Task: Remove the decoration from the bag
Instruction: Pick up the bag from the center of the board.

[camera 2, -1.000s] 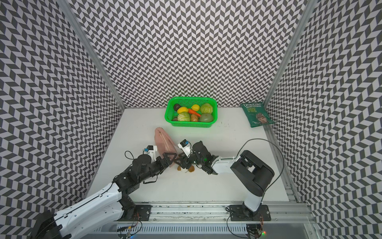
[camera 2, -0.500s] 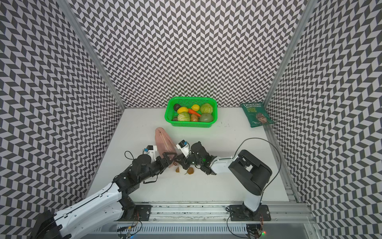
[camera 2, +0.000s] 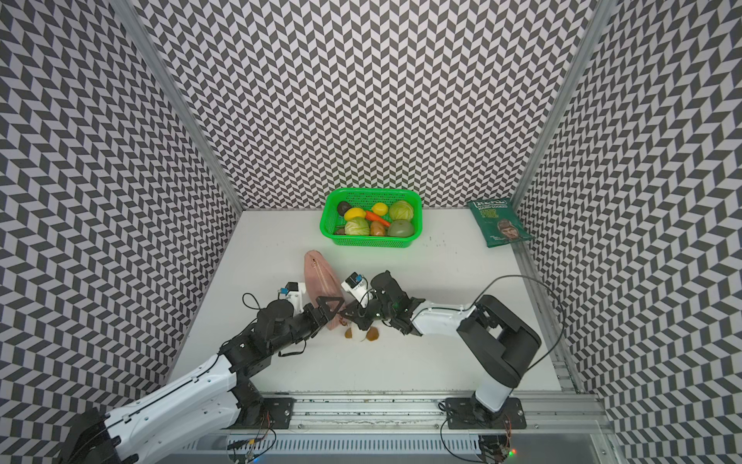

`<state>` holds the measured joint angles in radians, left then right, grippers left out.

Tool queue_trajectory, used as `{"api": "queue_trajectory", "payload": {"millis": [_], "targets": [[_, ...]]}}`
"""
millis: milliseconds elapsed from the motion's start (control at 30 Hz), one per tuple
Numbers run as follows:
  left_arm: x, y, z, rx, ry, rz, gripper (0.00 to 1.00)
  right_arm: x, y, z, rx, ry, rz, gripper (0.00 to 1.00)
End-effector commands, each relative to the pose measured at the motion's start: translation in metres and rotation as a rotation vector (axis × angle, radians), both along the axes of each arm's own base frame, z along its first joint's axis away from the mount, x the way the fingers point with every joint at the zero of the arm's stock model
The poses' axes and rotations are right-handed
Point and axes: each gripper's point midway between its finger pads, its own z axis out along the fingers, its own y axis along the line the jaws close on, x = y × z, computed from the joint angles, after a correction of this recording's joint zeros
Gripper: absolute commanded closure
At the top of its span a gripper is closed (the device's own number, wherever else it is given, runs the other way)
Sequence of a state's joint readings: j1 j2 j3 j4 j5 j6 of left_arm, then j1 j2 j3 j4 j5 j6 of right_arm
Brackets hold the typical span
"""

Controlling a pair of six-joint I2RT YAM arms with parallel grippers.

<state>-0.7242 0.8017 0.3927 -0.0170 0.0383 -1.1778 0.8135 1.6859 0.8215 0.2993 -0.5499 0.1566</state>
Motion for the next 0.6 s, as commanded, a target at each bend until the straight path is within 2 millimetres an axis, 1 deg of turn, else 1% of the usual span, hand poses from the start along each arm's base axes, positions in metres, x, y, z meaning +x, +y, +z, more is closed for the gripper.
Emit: {"api": "queue_trajectory", "payload": {"millis": [0, 33, 133, 200, 400, 433, 467, 567], "targets": [[-0.002, -0.003, 0.014, -0.017, -0.039, -0.024, 0.11, -0.008, 0.004, 0.032, 0.069, 0.012, 0.099, 1.0], [-0.002, -0.003, 0.015, -0.021, -0.044, -0.025, 0.11, -0.006, 0.003, 0.034, 0.075, 0.025, 0.106, 0.99], [-0.002, -0.002, 0.015, -0.021, -0.044, -0.019, 0.11, 0.001, 0.0, 0.039, 0.081, 0.035, 0.091, 0.89], [-0.002, -0.002, 0.013, -0.018, -0.042, -0.019, 0.11, 0.003, 0.0, 0.039, 0.074, 0.03, 0.081, 0.84], [0.001, -0.005, 0.006, -0.009, -0.03, -0.023, 0.1, 0.006, -0.003, 0.027, 0.057, 0.039, 0.049, 0.84], [0.002, -0.006, 0.005, -0.007, -0.032, -0.023, 0.1, 0.008, -0.004, 0.024, 0.052, 0.04, 0.038, 0.8], [0.002, -0.006, 0.004, -0.007, -0.03, -0.023, 0.1, 0.01, -0.004, 0.021, 0.047, 0.041, 0.023, 0.74], [0.004, -0.008, 0.003, -0.003, -0.033, -0.026, 0.1, 0.016, -0.005, 0.015, 0.037, 0.038, -0.018, 0.67]]}}
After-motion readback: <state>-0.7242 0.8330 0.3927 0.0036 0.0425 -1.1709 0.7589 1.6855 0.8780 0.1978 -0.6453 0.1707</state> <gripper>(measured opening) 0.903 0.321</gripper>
